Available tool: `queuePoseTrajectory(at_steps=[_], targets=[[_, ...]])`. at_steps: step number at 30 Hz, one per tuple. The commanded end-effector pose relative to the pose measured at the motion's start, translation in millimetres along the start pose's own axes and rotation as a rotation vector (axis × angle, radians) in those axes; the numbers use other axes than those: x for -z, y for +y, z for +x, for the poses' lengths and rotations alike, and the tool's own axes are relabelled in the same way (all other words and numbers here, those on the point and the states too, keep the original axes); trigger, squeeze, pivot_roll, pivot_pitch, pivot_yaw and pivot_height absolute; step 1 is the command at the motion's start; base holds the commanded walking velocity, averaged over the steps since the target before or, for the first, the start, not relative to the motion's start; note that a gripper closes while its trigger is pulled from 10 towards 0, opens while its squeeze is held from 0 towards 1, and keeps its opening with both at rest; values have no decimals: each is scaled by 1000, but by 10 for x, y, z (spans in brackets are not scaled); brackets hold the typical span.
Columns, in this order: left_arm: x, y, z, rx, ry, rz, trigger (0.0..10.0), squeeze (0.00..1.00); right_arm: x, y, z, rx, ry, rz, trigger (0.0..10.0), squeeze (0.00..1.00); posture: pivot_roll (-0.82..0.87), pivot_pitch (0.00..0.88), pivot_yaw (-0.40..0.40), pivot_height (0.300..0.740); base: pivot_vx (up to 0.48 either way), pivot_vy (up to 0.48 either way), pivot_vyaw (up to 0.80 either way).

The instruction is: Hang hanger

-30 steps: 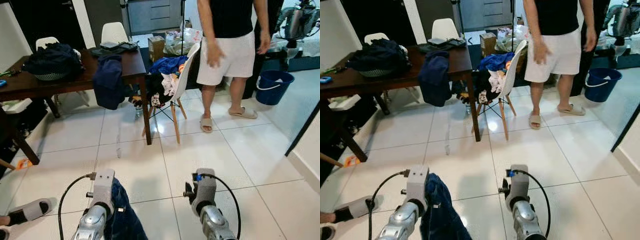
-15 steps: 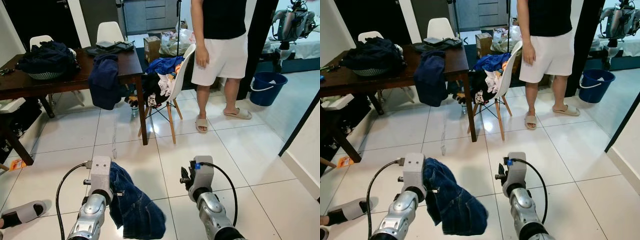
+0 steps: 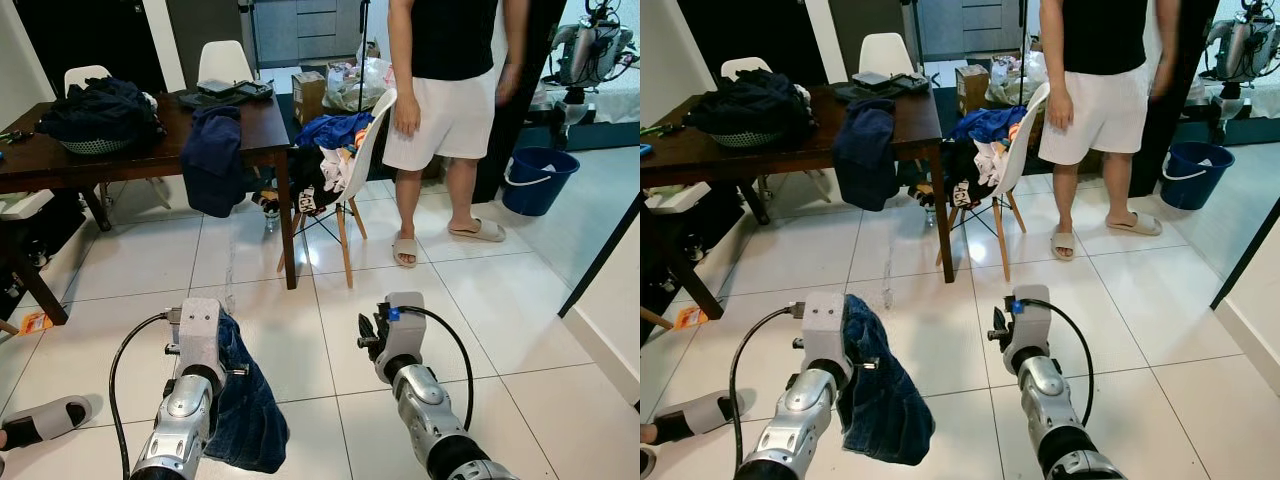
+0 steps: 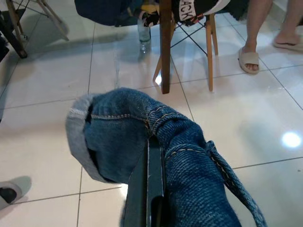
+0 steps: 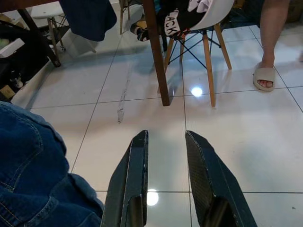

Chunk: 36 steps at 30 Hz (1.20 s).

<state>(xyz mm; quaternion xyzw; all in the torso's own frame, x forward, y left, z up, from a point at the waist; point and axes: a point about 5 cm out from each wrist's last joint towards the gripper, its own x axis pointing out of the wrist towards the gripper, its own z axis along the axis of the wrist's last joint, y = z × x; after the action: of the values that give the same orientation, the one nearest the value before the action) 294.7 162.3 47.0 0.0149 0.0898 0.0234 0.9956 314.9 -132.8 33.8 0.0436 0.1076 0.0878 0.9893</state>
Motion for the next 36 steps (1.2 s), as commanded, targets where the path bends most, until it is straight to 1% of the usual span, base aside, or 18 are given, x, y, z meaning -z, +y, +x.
queuePoseTrajectory(at_steps=[1, 12, 24, 30, 36], targets=[[-48, 29, -4, -16, -20, -25, 10000, 0, -46, -13, 14, 6, -16, 9, 10000, 0, -29, 0, -6, 740, 289, 0, 0], [-69, 40, -8, -16, -24, -48, 10000, 0, -63, -9, 27, 0, -16, 6, 10000, 0, -18, 0, -12, 740, 327, 0, 0], [-92, 62, -26, -16, -34, -47, 10000, 0, -82, 16, 44, -22, -15, 8, 10000, 0, -14, 0, -22, 740, 381, 0, 0], [-149, 82, -22, -18, -47, -48, 10000, 0, -142, 41, 79, -45, -27, 14, 10000, 0, -7, 0, -28, 740, 381, 0, 0], [-270, 133, -6, -29, -85, -45, 10000, 0, -266, 106, 126, -83, -81, 36, 10000, 0, -3, 0, -30, 740, 381, 0, 0]])
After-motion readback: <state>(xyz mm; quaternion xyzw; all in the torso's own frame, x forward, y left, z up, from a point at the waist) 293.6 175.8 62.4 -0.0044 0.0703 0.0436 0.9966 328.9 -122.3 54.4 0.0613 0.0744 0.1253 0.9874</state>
